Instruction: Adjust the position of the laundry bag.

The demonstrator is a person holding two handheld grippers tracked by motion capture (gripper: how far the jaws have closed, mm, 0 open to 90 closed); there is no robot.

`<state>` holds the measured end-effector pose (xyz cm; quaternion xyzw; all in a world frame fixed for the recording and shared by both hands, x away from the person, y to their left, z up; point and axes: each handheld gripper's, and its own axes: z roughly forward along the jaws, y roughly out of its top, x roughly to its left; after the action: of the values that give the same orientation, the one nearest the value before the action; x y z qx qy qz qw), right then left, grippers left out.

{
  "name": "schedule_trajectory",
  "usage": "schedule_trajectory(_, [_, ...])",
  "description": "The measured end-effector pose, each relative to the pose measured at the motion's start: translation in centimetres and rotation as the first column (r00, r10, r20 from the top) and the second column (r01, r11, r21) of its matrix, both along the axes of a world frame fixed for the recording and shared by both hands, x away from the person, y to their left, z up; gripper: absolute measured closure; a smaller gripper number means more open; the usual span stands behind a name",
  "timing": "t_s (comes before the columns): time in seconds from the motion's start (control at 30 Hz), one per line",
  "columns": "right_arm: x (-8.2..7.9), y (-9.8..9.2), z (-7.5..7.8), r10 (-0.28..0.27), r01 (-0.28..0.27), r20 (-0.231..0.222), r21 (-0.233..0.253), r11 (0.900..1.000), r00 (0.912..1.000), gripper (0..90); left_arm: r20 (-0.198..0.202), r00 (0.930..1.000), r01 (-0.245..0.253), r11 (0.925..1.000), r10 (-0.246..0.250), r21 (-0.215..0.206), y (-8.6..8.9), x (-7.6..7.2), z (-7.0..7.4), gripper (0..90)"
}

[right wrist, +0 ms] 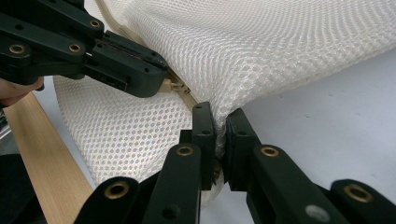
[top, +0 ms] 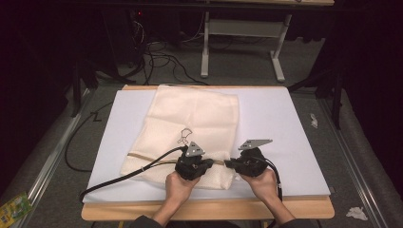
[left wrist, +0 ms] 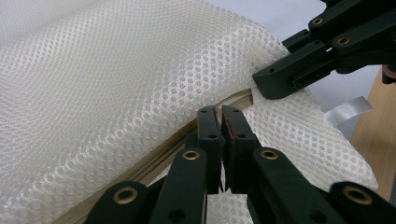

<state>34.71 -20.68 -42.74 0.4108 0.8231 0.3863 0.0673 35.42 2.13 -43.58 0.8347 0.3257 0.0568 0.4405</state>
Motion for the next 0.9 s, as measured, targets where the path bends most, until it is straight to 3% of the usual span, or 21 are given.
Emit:
schedule_trajectory(0.17, [0.1,-0.6,-0.1,0.008,-0.007,-0.009,0.029,1.000,0.9999,86.3,0.006,1.0000,-0.002,0.9999,0.002,0.011,0.5,-0.1,0.3,87.3])
schedule_trajectory(0.2, [0.0,-0.6,-0.1,0.016,-0.016,-0.012,0.030,0.999,0.9998,86.3,0.019,0.9997,-0.015,0.9995,0.014,0.028,0.5,-0.3,0.4,87.3])
schedule_trajectory(0.23, [-0.2,-0.7,0.1,0.005,-0.005,0.009,-0.014,1.000,0.9999,86.5,0.047,0.9982,-0.040,0.9970,0.037,0.066,0.8,-0.3,0.4,87.5])
schedule_trajectory(0.3, [-0.2,-1.2,0.0,-0.010,0.010,-0.002,-0.001,1.000,0.9999,86.6,0.020,0.9966,-0.081,0.9961,0.081,0.034,2.5,0.1,0.4,87.5])
schedule_trajectory(0.37, [-0.2,-2.2,0.1,-0.029,0.029,-0.002,0.004,1.000,0.9996,86.5,0.030,0.9969,-0.073,0.9971,0.072,0.023,3.5,0.1,0.7,87.4])
schedule_trajectory(0.4, [-0.2,-2.4,0.2,-0.021,0.021,-0.012,0.020,1.000,0.9997,86.5,0.043,0.9964,-0.074,0.9967,0.073,0.034,3.4,-0.1,0.8,87.4])
schedule_trajectory(0.47, [-0.2,-1.9,0.2,-0.018,0.018,0.006,-0.008,1.000,0.9998,86.5,0.044,0.9962,-0.078,0.9956,0.076,0.052,3.5,0.0,0.8,87.4])
schedule_trajectory(0.67, [-0.1,-1.8,0.1,-0.008,0.008,-0.009,0.010,1.000,0.9999,86.4,0.016,0.9965,-0.082,0.9962,0.082,0.028,3.9,0.3,0.3,87.4])
schedule_trajectory(0.77, [-0.1,-2.1,0.2,-0.011,0.011,-0.005,0.013,1.000,0.9999,86.5,0.029,0.9923,-0.122,0.9913,0.121,0.050,4.2,0.7,0.3,87.4])
schedule_trajectory(0.83, [-0.2,-2.6,0.2,-0.023,0.024,-0.013,0.024,0.999,0.9996,86.4,0.016,0.9930,-0.118,0.9929,0.117,0.019,4.6,0.8,0.4,87.3])
schedule_trajectory(0.9, [-0.2,-2.5,0.2,-0.018,0.019,-0.009,0.017,1.000,0.9998,86.5,0.029,0.9927,-0.118,0.9923,0.117,0.039,4.6,0.7,0.5,87.3])
